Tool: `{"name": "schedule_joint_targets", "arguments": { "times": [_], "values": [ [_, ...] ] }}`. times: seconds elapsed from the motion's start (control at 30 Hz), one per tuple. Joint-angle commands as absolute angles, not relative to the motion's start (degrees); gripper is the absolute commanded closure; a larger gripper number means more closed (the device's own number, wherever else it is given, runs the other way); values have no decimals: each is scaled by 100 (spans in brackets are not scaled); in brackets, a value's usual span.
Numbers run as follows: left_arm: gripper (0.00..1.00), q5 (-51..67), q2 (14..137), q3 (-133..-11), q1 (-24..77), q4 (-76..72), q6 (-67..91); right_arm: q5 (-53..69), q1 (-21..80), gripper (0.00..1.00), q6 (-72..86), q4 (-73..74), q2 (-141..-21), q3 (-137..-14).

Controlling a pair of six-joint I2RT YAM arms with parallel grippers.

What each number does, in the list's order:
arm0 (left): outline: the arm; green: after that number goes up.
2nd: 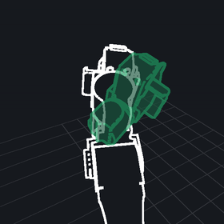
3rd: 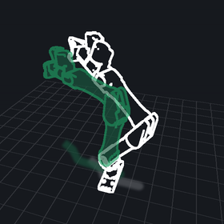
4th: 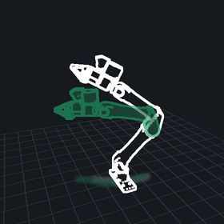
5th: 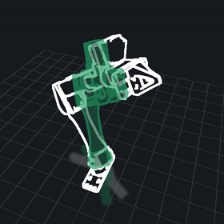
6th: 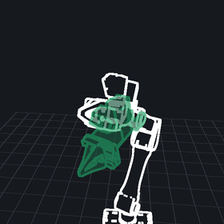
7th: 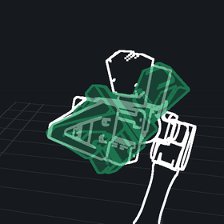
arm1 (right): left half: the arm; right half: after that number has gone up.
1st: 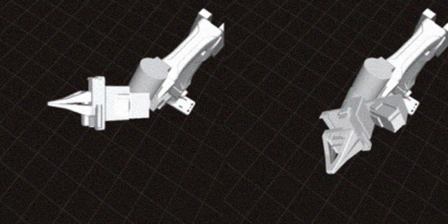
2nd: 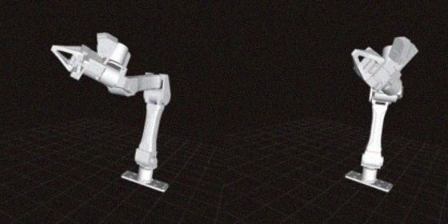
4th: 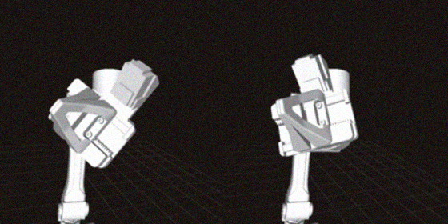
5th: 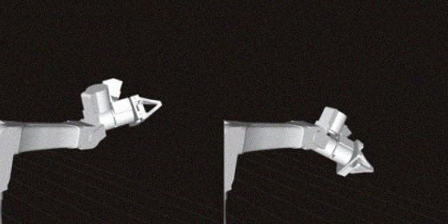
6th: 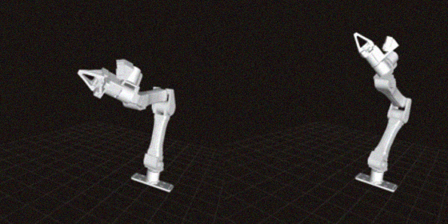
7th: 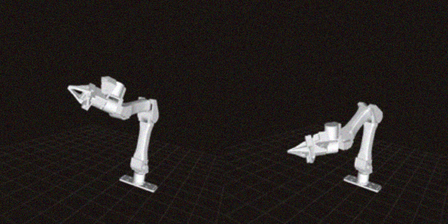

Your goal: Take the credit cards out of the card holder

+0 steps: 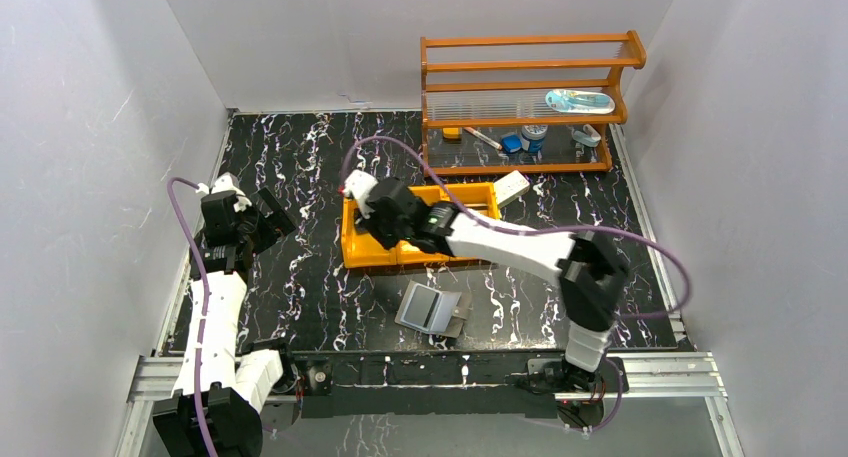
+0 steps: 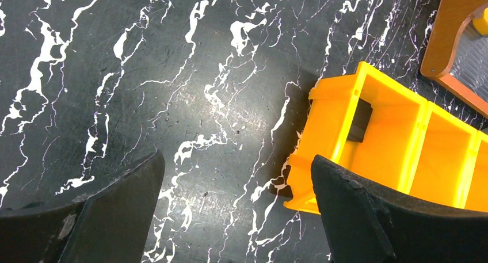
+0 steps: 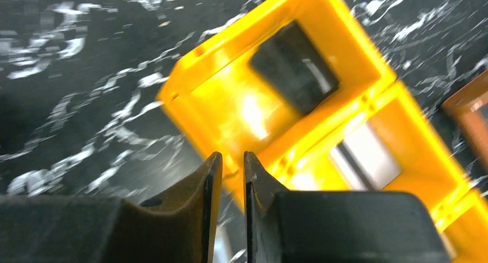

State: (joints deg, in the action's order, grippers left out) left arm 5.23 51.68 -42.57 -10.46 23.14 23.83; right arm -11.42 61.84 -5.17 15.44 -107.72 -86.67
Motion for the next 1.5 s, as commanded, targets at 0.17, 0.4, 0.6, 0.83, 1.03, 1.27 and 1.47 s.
{"name": "schedule_joint_targets", "arguments": {
  "times": [0.17,0.4,0.6,0.83,1.03,1.27,1.47],
  "values": [
    [2,891,5125,-4255,-1098,2324,2202,25,6165,63,3281,270,-8199,-5798],
    [2,1055,4901,-4279,-1097,2296,1998,-14,6183,66,4673,246,-7890,-4493],
    [2,1752,4800,-4162,-1096,2016,1877,24,6432,71,5242,-350,-7927,-3811],
    [3,3052,4440,-3905,-1047,1544,1855,-433,6460,69,5438,-241,-7760,-3336],
    [6,3104,4644,-3871,-475,1542,1848,-584,6458,66,5736,-140,-7589,-3064],
    [6,2135,4727,-3867,63,1804,1849,-828,6312,54,6731,198,-7539,-3022],
    [7,634,4549,-3905,598,2174,1979,-377,5959,59,7170,442,-7744,-3237]
  ]
}}
